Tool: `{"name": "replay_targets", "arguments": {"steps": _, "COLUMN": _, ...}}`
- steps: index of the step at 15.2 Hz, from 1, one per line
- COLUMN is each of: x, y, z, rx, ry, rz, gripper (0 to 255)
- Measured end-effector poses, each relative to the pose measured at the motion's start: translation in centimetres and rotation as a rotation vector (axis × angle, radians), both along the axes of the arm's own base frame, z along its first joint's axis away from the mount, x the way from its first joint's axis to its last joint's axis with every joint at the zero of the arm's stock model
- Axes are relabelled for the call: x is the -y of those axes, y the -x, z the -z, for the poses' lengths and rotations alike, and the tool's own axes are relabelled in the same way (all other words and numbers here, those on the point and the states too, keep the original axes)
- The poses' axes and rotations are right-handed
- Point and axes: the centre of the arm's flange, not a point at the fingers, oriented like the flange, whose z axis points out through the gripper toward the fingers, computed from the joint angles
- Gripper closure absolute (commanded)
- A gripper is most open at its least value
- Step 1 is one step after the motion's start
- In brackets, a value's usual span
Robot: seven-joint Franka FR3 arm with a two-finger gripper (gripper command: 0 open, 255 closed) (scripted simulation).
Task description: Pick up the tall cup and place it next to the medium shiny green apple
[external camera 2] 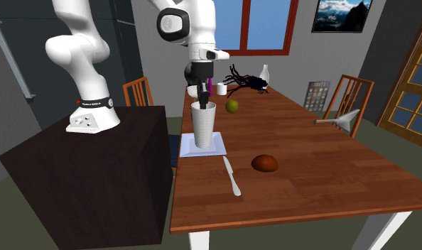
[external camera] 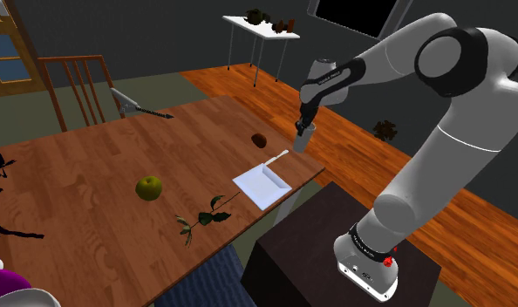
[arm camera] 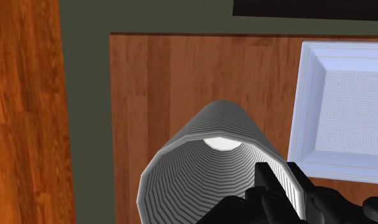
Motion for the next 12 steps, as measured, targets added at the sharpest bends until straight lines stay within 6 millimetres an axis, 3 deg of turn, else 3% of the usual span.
{"name": "replay_targets", "arguments": {"steps": 12, "x": -0.1, "y": 0.0, "z": -6.5, "rx": 0.0, "ry": 0.0, "rz": 0.0, "gripper": 255}}
